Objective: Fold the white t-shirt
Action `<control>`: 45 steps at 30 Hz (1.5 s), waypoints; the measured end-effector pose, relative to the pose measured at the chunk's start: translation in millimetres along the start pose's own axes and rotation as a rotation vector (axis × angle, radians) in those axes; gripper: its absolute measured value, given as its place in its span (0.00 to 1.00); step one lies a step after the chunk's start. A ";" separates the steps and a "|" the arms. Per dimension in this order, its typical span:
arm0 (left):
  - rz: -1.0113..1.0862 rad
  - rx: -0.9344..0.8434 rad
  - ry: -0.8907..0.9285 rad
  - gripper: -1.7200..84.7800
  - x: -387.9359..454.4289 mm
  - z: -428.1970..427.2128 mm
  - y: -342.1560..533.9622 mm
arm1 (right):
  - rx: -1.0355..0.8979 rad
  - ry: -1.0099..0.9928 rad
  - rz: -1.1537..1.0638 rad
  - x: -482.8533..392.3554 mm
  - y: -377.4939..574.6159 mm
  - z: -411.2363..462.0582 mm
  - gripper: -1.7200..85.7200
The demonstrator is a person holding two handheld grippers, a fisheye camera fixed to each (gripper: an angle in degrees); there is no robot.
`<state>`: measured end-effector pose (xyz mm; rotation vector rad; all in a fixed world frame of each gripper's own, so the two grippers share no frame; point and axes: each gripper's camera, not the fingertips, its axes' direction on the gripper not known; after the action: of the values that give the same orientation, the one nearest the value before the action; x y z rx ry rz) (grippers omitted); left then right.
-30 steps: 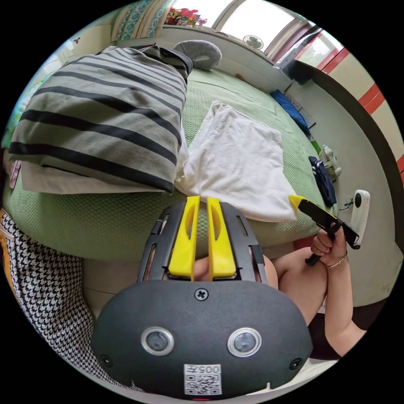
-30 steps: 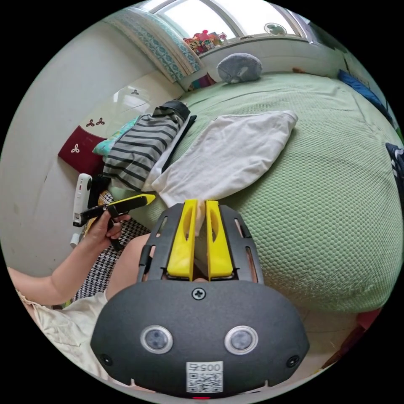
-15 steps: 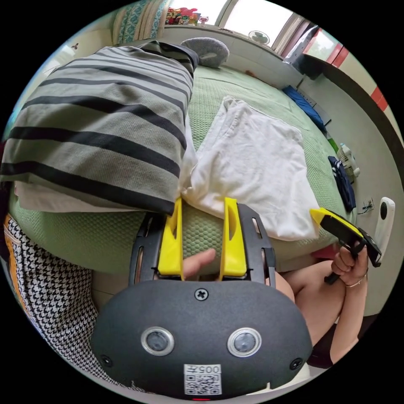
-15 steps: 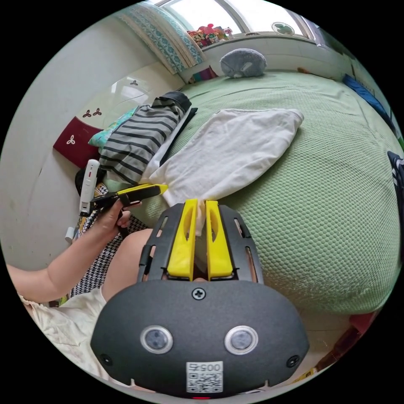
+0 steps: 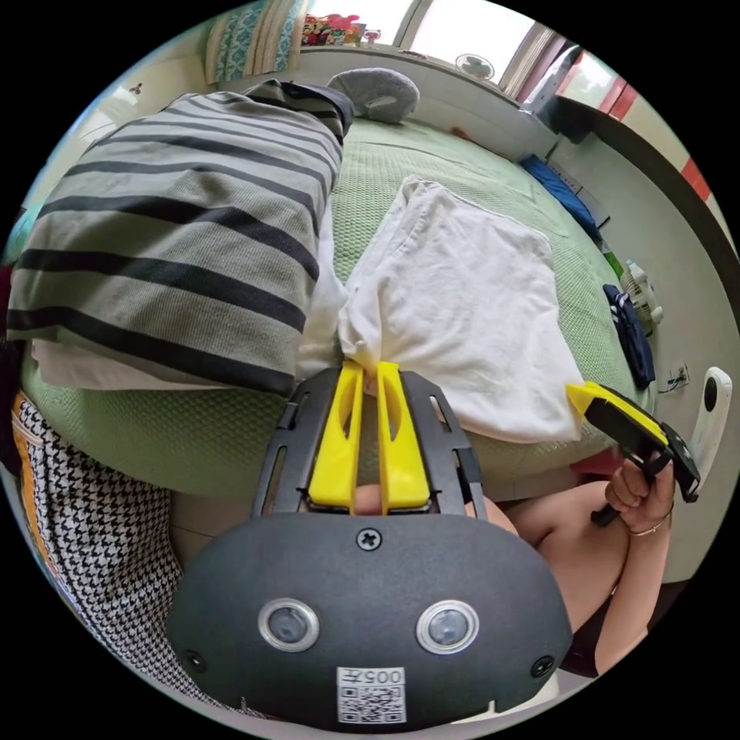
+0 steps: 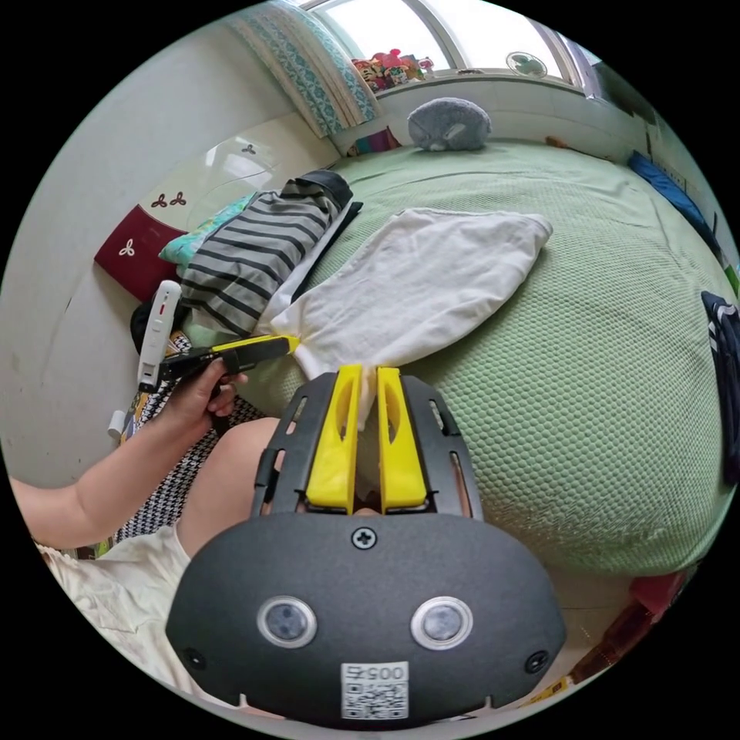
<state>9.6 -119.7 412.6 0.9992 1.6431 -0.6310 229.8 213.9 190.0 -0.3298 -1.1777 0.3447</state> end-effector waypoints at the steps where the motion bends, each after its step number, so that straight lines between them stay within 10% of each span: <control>1: 0.017 0.001 -0.009 0.07 2.1 -0.9 0.6 | 0.001 0.001 -0.001 0.5 0.5 -1.7 0.07; 14: 0.100 -0.001 0.072 0.06 7.1 -20.0 22.6 | 0.094 -0.196 0.062 39.1 13.9 -43.0 0.08; 45: 0.150 -0.045 0.061 0.08 30.4 -26.5 6.1 | 0.278 0.264 0.299 40.6 -63.0 -23.6 0.13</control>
<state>-1.3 -86.2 392.1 1.1064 1.6109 -0.4652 271.5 172.9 242.5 -0.2968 -0.8076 0.6968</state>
